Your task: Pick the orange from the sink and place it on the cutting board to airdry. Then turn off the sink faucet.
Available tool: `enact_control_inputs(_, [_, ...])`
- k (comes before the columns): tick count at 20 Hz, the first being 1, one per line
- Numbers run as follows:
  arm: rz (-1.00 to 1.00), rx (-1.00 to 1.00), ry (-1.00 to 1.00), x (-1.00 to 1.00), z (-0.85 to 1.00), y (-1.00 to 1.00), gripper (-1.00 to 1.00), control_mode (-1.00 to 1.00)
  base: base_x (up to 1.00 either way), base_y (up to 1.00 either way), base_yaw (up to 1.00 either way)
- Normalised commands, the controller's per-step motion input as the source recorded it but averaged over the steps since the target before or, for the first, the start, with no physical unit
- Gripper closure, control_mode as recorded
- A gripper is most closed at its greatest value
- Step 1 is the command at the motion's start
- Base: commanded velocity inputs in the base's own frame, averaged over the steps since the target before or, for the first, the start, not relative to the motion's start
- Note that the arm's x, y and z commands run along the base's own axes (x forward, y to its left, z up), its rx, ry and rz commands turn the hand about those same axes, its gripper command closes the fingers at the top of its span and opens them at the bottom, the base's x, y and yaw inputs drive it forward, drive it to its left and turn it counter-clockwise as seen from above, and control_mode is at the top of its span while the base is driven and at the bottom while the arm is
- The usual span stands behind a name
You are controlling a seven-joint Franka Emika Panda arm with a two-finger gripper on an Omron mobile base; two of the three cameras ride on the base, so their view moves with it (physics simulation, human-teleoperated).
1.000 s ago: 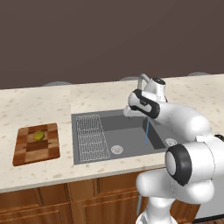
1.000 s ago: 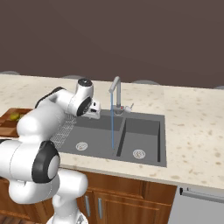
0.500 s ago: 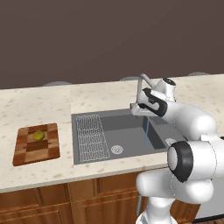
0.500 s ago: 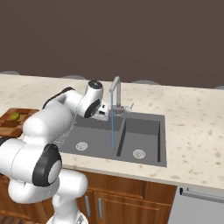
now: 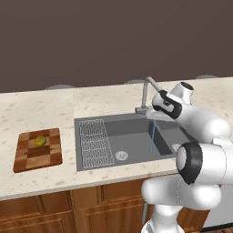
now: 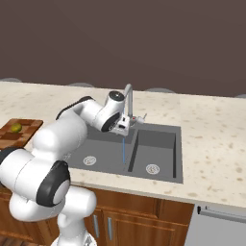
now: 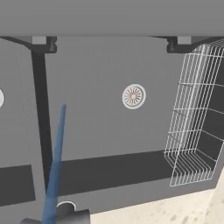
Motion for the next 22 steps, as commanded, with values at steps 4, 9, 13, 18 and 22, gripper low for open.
enact_control_inputs(4, [-0.02, 0.01, 0.00, 0.02, 0.00, -0.36, -1.00, -1.00, 0.00, 0.00, 0.00])
enact_control_inputs(9, [-0.03, 0.01, 0.00, 0.06, 0.00, -0.35, -1.00, -1.00, 0.00, 0.00, 0.00])
enact_control_inputs(13, [-0.02, 0.02, 0.00, 0.06, -0.01, -0.36, -1.00, -1.00, 0.00, 0.00, 0.00])
enact_control_inputs(18, [-0.01, 0.03, 0.00, 0.07, -0.04, -0.33, -1.00, -1.00, 0.00, 0.00, 0.00])
enact_control_inputs(22, [0.00, 0.04, 0.00, 0.12, -0.06, -0.31, -1.00, -1.00, 0.00, 0.00, 0.00])
